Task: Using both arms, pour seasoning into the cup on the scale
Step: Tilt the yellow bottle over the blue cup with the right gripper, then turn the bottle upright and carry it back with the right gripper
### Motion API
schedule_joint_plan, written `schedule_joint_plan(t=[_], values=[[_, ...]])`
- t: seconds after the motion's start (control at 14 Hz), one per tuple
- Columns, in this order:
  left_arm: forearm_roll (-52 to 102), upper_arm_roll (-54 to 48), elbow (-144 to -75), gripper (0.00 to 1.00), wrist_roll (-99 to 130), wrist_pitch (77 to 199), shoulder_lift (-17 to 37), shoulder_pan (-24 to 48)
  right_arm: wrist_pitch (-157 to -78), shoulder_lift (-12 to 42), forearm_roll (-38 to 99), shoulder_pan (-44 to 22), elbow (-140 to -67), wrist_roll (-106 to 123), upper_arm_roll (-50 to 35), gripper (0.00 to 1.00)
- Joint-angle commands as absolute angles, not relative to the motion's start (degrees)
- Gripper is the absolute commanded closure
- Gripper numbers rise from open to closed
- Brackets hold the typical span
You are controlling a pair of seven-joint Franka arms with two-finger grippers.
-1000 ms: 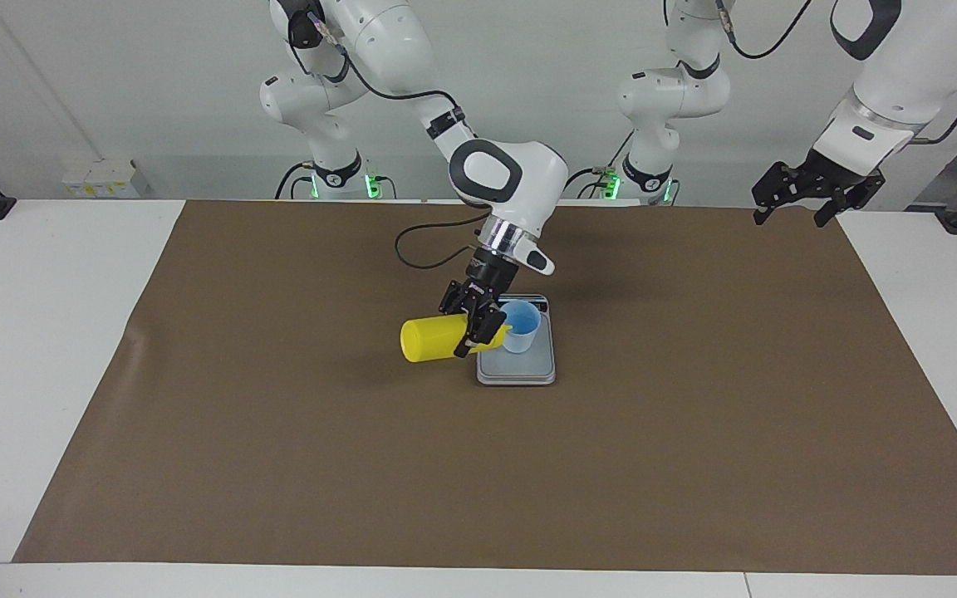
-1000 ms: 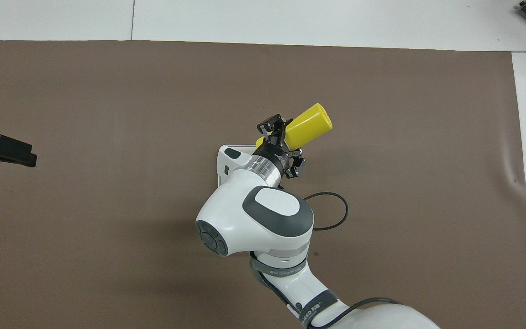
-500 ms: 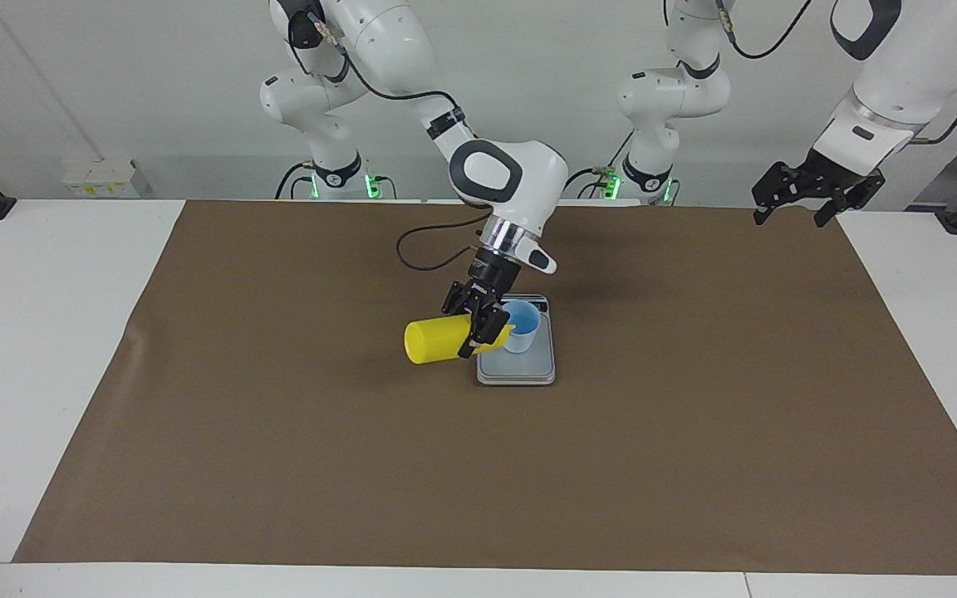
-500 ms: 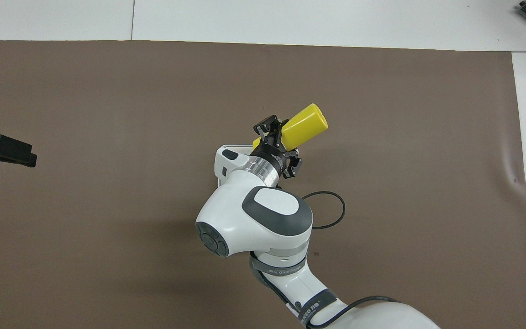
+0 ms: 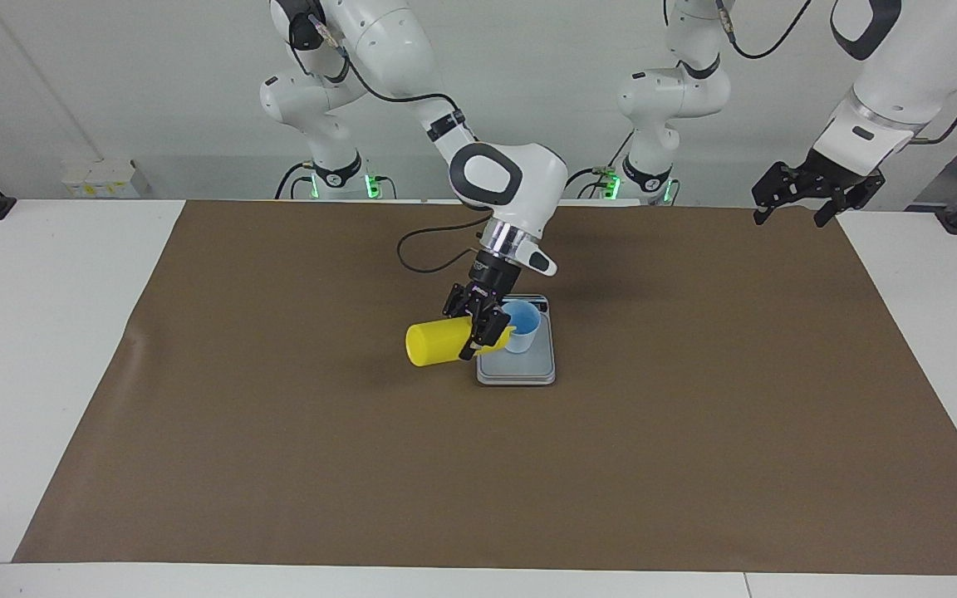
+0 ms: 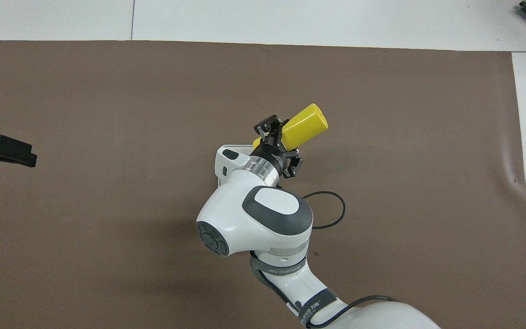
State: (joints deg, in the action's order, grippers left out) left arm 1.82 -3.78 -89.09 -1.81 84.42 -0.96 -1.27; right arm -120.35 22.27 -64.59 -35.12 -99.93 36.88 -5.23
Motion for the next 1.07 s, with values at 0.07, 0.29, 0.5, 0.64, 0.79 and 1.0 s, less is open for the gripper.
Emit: schedule_joint_plan(t=[0.07, 0.29, 0.5, 0.64, 0.79, 1.0], values=[[1.14, -4.04, -89.56, 0.0, -1.41, 83.94, -1.76, -1.76, -120.94, 22.41, -67.06, -34.89, -99.58, 35.86, -5.45, 1.0], [1.14, -4.04, -89.56, 0.0, -1.41, 83.94, -1.67, -1.76, -120.94, 22.15, -66.19, -35.07, -99.58, 35.68, -5.54, 1.0], [1.14, -4.04, -89.56, 0.0, -1.41, 83.94, -1.67, -1.76, -120.94, 21.36, -64.96, -34.89, -99.58, 35.86, -5.62, 1.0], [1.14, -4.04, -89.56, 0.0, -1.41, 83.94, -1.67, -1.76, -120.94, 20.57, -61.19, -34.81, -99.49, 35.68, -5.62, 1.0], [1.14, -4.04, -89.56, 0.0, -1.41, 83.94, -1.67, -1.76, -122.16, 18.82, -55.84, -33.06, -99.58, 35.77, -5.62, 1.0], [1.14, -4.04, -89.56, 0.0, -1.41, 83.94, -1.67, -1.76, -122.7, 16.88, -46.35, -30.6, -99.93, 35.25, -5.62, 1.0]])
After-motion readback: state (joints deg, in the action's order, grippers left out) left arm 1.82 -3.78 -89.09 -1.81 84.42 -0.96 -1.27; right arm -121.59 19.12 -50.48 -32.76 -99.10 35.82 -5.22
